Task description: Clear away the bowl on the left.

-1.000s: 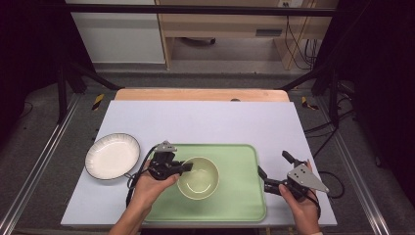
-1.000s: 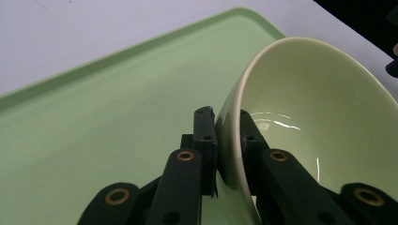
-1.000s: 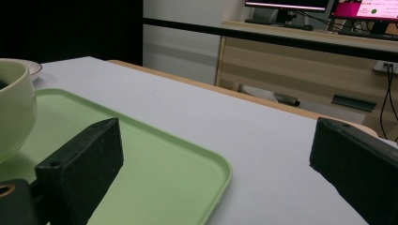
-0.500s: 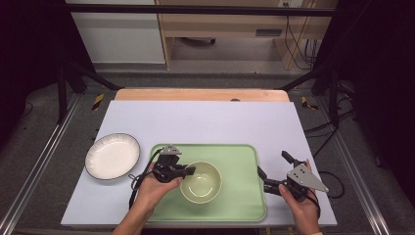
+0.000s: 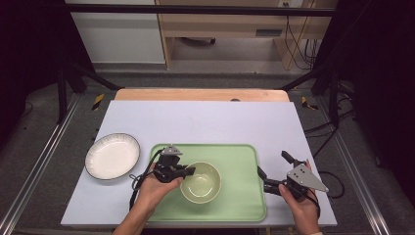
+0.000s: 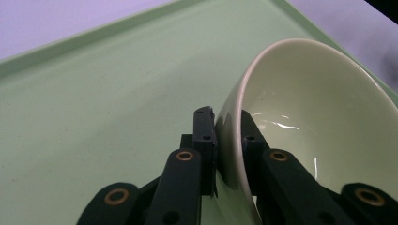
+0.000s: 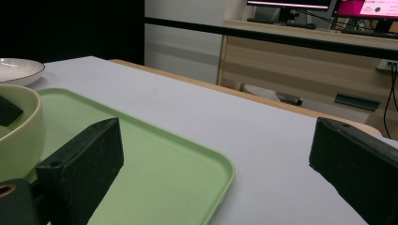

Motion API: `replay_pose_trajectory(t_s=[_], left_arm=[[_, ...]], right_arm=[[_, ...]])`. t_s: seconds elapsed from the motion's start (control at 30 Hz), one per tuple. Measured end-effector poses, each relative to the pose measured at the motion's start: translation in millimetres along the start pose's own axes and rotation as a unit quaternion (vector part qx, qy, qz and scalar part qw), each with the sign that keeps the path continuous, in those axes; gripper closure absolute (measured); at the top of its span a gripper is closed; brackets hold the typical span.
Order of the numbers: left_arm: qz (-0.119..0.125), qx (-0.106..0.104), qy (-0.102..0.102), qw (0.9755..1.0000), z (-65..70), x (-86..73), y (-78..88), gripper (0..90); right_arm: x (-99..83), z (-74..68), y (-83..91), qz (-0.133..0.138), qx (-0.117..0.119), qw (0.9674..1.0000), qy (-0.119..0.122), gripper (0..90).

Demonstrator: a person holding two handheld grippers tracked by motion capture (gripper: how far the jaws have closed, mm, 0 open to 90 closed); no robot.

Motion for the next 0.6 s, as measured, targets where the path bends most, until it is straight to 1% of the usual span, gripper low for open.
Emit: replay_pose_trajectory(t_s=[0.07,0.3,0.37,0.43,0.5,0.6], left_arm=[[-0.001,0.004,0.001,1.0,-2.3,-1.0,-1.1,81.8],[0.0,0.001,0.009,1.0,-4.2,-0.2,-3.7,81.9],[-0.001,0.002,0.008,1.0,-4.4,-0.2,-4.2,82.1],[-0.006,0.009,0.0,0.9999,-6.3,-1.7,-4.3,82.5],[-0.008,0.009,0.004,0.9999,-6.9,-2.4,-5.2,82.7],[-0.009,0.011,0.004,0.9999,-8.7,-3.5,-6.4,82.9]], right_arm=[[-0.1,0.1,-0.1,0.0,0.0,1.0,0.0,3.4],[0.0,-0.5,-0.5,0.001,0.002,1.0,-0.001,3.4],[-0.1,-0.7,-0.7,0.001,0.002,1.0,-0.002,3.4],[0.1,-1.0,-0.6,0.001,0.001,1.0,-0.002,3.4],[0.2,-0.7,-0.6,0.002,0.001,1.0,-0.002,3.4],[0.1,-0.5,-0.9,0.003,0.002,1.0,-0.003,3.4]])
Point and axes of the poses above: each handheld gripper's, and its own axes: y roughly backward along the jaws, x roughly out of its top, z roughly to its right, the point moved 7 cm from there along -y, roughly forward along the jaws, and after that the axes turned 3 degrees about -z, right-handed, at the moved point
